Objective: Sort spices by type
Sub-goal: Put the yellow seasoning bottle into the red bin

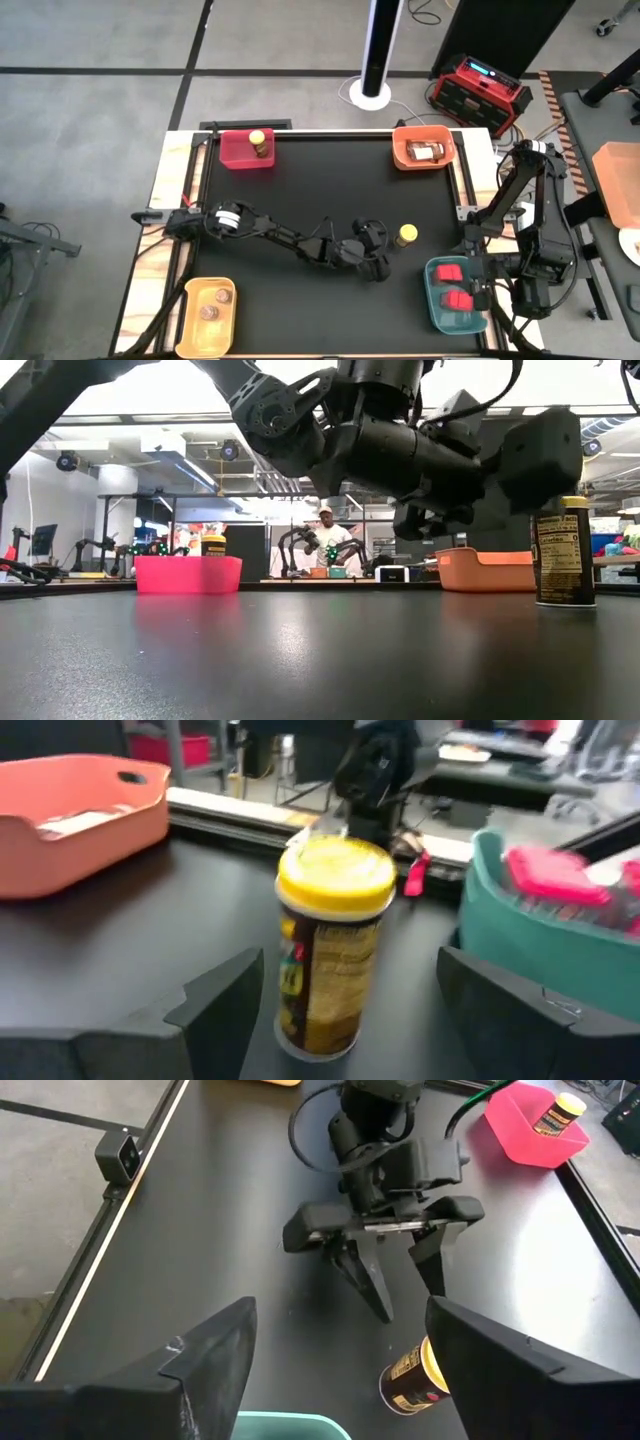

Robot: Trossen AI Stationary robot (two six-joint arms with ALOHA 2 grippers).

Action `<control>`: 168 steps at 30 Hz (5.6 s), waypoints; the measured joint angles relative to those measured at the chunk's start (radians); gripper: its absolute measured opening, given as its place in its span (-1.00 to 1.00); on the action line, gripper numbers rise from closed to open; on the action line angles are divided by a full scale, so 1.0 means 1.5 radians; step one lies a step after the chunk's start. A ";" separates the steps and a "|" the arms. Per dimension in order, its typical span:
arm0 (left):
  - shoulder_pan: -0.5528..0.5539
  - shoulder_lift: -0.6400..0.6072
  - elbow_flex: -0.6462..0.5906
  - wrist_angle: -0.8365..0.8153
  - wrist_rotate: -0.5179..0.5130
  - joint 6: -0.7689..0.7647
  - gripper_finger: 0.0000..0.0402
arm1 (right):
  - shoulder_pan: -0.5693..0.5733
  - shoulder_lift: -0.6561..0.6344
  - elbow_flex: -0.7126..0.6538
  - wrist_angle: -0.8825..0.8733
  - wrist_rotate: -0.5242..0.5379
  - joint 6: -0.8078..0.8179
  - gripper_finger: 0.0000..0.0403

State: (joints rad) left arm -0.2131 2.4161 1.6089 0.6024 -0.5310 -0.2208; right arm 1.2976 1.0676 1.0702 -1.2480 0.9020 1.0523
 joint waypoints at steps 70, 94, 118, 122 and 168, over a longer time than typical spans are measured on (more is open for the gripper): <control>0.037 -0.352 -0.182 -0.177 0.061 0.177 -0.09 | -0.082 0.012 0.001 0.069 0.088 0.066 0.23; -0.060 -1.063 -0.724 -0.191 0.005 0.127 -0.08 | -0.463 0.217 0.038 0.623 -0.013 -0.350 0.30; 0.161 -1.216 -0.760 -0.380 0.154 0.199 -0.09 | -0.744 0.434 0.294 0.763 -0.216 -0.739 0.23; 0.195 -1.228 -0.760 -0.379 0.248 0.197 -0.09 | -0.775 0.433 0.293 0.825 -0.248 -0.804 0.22; 0.201 -1.087 -0.746 -0.228 0.395 0.171 -0.08 | -0.868 0.533 0.299 1.098 -0.586 -0.795 0.21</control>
State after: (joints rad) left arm 0.0879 0.7856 0.4894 0.2603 0.0612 0.0357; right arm -0.0051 1.8668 1.5185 0.3995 0.0231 -0.1406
